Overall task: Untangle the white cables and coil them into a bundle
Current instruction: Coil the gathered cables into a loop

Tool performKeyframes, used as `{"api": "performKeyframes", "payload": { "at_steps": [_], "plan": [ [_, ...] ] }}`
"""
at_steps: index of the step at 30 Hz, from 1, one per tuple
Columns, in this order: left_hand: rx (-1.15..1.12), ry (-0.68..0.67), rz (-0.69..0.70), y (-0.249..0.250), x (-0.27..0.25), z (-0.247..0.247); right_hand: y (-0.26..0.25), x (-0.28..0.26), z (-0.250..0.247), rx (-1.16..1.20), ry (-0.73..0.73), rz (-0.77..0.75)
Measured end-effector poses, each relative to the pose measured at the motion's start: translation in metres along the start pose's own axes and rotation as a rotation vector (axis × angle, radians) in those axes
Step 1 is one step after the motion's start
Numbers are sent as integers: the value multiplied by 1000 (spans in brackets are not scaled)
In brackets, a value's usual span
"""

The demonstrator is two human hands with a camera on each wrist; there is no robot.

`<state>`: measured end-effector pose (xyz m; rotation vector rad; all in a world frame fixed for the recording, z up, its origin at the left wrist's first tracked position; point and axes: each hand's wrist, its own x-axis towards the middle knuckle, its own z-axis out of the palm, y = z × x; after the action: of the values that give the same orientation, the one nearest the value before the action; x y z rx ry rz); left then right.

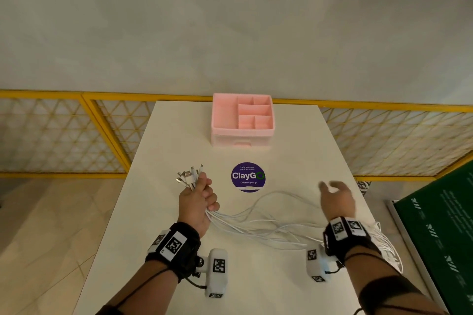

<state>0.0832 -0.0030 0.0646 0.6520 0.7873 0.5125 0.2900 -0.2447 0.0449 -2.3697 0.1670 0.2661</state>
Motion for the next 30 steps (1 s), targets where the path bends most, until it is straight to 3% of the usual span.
{"api": "performKeyframes", "payload": {
  "at_steps": [2,4,7,10,17,22,26,30],
  "plan": [
    [-8,-9,0,1,-1,5,-38,-29,18,123,-158,-304],
    [-44,-12,-14,3,-1,10,-69,-63,40,150,-428,-533],
    [-117,16,-22,7,1,13,-95,-114,73,-19,-815,-713],
    [-140,55,0,16,6,7,-98,-143,94,-159,-913,-734],
    [-155,76,53,22,11,-16,-45,-117,86,-511,-852,-693],
    [-126,105,95,25,13,-19,17,-66,59,-822,-643,-585],
    [-85,111,114,21,13,-20,48,-31,26,-895,-518,-432],
    [-40,104,49,8,12,-27,50,-1,-20,-898,-217,-372]
  ]
}}
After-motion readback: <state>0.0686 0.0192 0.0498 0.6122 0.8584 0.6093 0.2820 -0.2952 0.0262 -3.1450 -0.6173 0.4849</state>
